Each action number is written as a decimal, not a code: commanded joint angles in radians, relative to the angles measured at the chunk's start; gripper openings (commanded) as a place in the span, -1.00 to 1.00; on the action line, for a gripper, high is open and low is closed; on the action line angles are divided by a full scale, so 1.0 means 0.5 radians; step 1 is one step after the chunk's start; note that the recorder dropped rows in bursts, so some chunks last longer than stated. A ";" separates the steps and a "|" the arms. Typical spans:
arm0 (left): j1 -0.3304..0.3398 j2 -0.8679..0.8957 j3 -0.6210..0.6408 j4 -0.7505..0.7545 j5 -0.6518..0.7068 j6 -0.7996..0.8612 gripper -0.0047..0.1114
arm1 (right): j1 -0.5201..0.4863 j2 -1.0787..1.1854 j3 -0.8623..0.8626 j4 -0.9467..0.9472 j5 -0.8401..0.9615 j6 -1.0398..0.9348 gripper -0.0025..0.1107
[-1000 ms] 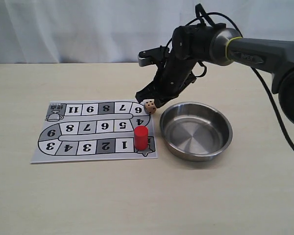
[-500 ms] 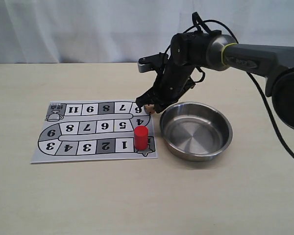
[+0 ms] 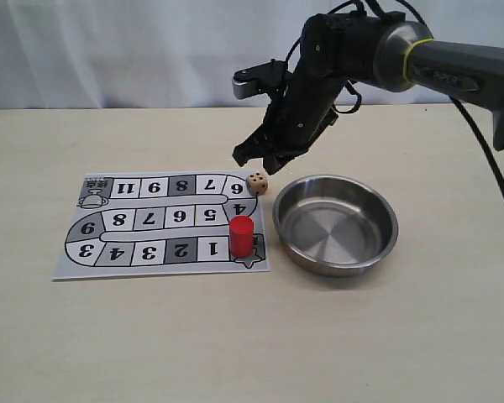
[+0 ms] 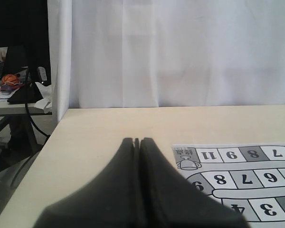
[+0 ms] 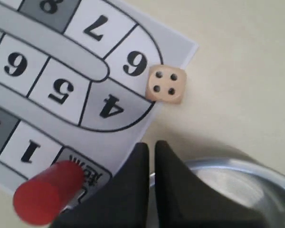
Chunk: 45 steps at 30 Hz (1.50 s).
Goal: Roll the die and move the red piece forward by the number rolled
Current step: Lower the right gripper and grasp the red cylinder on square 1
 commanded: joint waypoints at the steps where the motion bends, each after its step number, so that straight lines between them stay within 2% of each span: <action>1: 0.000 -0.002 -0.010 -0.004 -0.011 -0.005 -0.92 | 0.121 -0.106 0.100 0.024 0.126 -0.164 -0.88; 8: 0.000 -0.002 -0.010 -0.004 -0.011 -0.005 -0.92 | 0.267 -0.271 0.292 0.024 0.102 -0.183 -0.88; 16: 0.000 -0.002 -0.010 -0.004 -0.011 -0.005 -0.92 | 0.279 -0.259 0.395 0.020 0.047 -0.013 -0.84; 19: 0.000 -0.002 -0.010 -0.004 -0.011 -0.005 -0.92 | 0.279 -0.232 0.395 0.020 0.051 -0.022 -0.59; 23: 0.000 -0.002 -0.010 -0.004 -0.011 -0.005 -0.92 | 0.279 -0.214 0.395 0.020 -0.023 -0.022 0.04; 25: 0.000 -0.002 -0.010 -0.004 -0.011 -0.005 -0.92 | 0.279 -0.207 0.395 0.020 -0.039 -0.022 0.24; 27: 0.000 -0.002 -0.010 -0.004 -0.011 -0.005 -0.92 | 0.279 -0.198 0.395 0.026 -0.062 -0.022 0.34; 38: 0.000 -0.002 -0.010 -0.004 -0.007 -0.005 -0.92 | 0.287 -0.044 0.395 -0.009 -0.124 -0.022 0.34; 41: 0.000 -0.002 -0.010 -0.004 -0.007 -0.005 -0.92 | 0.287 -0.020 0.395 -0.058 -0.162 -0.022 0.25; 45: 0.000 -0.002 -0.010 -0.004 -0.007 -0.005 -0.92 | 0.287 -0.016 0.395 -0.057 -0.180 -0.022 0.02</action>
